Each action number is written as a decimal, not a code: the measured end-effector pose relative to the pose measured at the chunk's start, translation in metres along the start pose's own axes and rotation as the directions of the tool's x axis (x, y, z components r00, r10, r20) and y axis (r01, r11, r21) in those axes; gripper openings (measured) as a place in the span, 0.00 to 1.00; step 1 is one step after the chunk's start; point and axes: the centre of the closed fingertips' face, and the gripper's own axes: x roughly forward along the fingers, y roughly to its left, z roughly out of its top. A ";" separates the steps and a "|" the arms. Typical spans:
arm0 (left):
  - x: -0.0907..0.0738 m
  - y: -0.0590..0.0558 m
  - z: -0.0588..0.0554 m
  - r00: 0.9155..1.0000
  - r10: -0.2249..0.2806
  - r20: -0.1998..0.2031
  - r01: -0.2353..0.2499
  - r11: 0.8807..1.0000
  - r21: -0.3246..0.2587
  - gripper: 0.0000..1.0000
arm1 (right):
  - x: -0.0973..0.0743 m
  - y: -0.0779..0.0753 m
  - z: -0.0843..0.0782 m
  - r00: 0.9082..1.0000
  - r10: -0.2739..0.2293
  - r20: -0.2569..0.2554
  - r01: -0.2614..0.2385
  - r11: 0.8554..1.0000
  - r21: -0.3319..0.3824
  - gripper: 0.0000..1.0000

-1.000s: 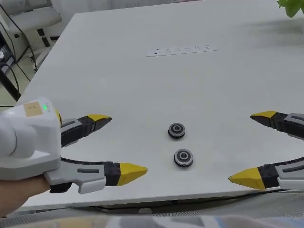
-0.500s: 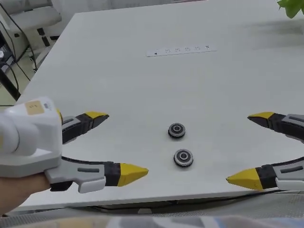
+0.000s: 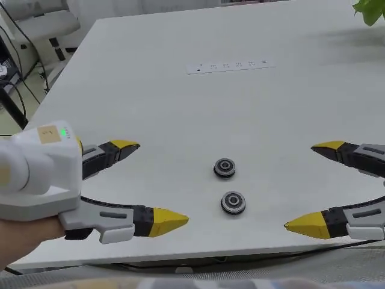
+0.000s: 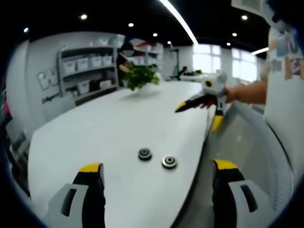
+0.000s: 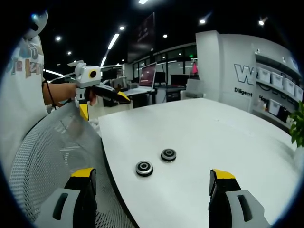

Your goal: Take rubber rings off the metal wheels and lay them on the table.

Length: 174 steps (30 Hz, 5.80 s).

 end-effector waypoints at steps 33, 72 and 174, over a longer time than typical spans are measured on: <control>0.038 0.013 0.009 0.998 -0.060 -0.023 0.061 0.996 0.059 0.94 | 0.035 -0.019 0.008 0.998 0.056 -0.025 -0.058 0.996 -0.073 0.93; 0.097 -0.001 -0.030 0.969 -0.205 -0.135 0.213 0.976 0.052 0.72 | 0.084 -0.007 -0.031 0.974 0.182 -0.132 -0.195 0.977 -0.089 0.64; 0.146 -0.034 -0.062 0.958 -0.195 -0.210 0.218 0.972 0.092 0.13 | 0.104 0.018 -0.055 0.955 0.263 -0.135 -0.266 0.964 -0.005 0.22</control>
